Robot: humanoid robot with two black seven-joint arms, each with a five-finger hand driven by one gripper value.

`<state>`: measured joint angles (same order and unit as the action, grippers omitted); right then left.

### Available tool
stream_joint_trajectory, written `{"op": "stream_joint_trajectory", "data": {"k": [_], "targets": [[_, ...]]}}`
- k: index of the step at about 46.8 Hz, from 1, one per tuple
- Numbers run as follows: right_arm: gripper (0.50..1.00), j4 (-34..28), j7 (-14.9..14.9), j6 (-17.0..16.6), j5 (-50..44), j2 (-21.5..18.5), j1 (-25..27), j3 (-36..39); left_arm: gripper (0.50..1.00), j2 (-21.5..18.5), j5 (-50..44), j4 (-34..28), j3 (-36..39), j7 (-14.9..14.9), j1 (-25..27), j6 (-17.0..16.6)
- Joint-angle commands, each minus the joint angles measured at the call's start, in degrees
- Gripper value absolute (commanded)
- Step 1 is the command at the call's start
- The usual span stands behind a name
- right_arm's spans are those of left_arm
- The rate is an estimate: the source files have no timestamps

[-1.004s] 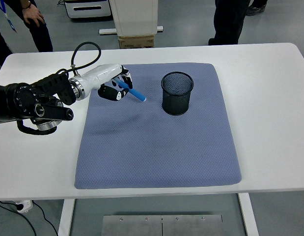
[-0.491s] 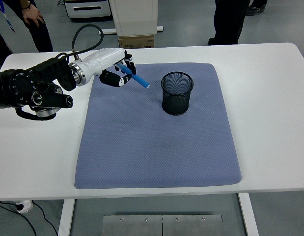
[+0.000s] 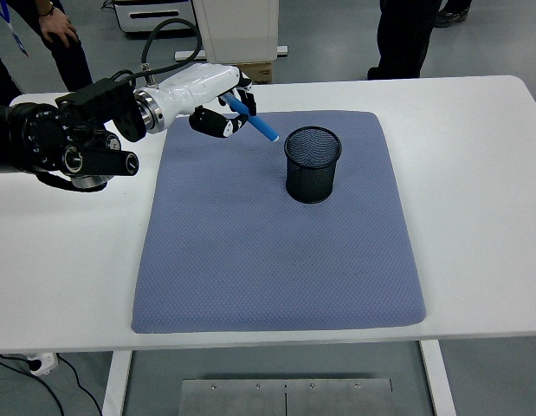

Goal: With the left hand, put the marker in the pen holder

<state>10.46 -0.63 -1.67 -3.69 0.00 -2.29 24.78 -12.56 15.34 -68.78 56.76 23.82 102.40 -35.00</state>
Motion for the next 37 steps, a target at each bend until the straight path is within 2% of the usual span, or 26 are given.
{"op": "stream_joint_trajectory", "data": {"k": [1, 18, 27, 37], "targets": [[1.000, 0.00, 0.02, 0.00, 0.00, 0.00, 0.00, 0.00, 0.500, 0.34, 0.13, 0.14, -0.60, 0.00, 0.16, 0.00], [1.000, 0.00, 0.01, 0.00, 0.00, 0.00, 0.00, 0.00, 0.500, 1.83, 1.44, 1.45, -2.35, -0.09, 1.57, 0.00], [1.000, 0.00, -0.07, 0.00, 0.00, 0.00, 0.00, 0.00, 0.500, 3.94, 2.50, 4.70, -2.35, -0.01, 0.87, 0.02], [1.000, 0.00, -0.07, 0.00, 0.00, 0.00, 0.00, 0.00, 0.500, 5.79, 4.26, 7.08, -2.44, -0.09, -0.10, 2.92]]}}
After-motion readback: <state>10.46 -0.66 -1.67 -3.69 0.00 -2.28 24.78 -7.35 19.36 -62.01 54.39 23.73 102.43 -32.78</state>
